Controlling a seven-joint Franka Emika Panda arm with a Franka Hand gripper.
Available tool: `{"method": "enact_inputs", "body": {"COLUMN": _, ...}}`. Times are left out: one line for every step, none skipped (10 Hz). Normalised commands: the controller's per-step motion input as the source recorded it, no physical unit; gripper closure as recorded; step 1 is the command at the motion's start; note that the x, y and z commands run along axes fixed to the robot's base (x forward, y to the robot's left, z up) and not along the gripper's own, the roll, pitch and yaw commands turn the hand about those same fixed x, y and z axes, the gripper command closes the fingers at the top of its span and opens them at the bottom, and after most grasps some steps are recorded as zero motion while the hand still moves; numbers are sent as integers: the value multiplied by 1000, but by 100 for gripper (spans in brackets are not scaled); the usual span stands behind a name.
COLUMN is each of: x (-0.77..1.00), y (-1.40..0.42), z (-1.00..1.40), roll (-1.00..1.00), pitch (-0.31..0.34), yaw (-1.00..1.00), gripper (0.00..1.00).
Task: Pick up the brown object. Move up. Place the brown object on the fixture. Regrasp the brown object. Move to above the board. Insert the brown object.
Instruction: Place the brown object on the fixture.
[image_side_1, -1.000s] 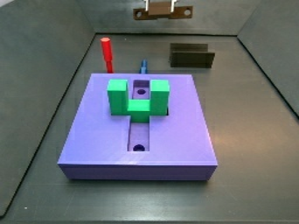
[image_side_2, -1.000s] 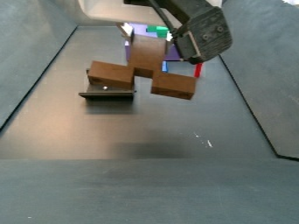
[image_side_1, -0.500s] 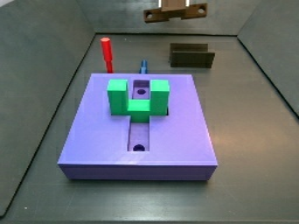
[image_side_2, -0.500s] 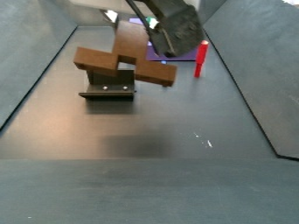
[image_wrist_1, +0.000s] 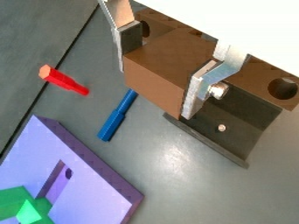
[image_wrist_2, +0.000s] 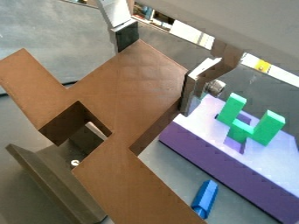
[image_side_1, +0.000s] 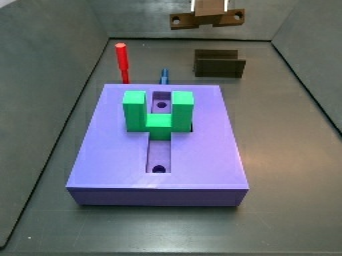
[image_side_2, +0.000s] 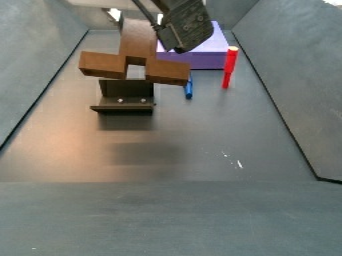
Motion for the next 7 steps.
{"method": "enact_inputs", "body": {"x": 409, "y": -34, "z": -146, "roll": -74, "pitch": 66, "yaw": -89, "gripper": 100}}
{"method": "enact_inputs", "body": {"x": 357, "y": -11, "z": -111, "roll": -126, "pitch": 89, "yaw": -46, "gripper": 100}}
{"method": "enact_inputs", "body": {"x": 0, "y": 0, "z": -83, "roll": -183, "pitch": 0, "yaw": -9, "gripper": 100}}
{"method": "enact_inputs", "body": {"x": 0, "y": 0, "z": -11, "roll": -97, "pitch": 0, "yaw": 0, "gripper": 100}}
{"method": "enact_inputs", "body": {"x": 0, "y": 0, "z": 0, "roll": -231, "pitch": -63, "yaw": 0, "gripper": 100}}
{"method": "enact_inputs", "body": {"x": 69, "y": -49, "z": -57, "roll": -440, "pitch": -117, "yaw": 0, "gripper": 100}}
{"method": "enact_inputs", "body": {"x": 94, "y": -237, "z": -157, "roll": -354, "pitch": -160, "yaw": 0, "gripper": 100}}
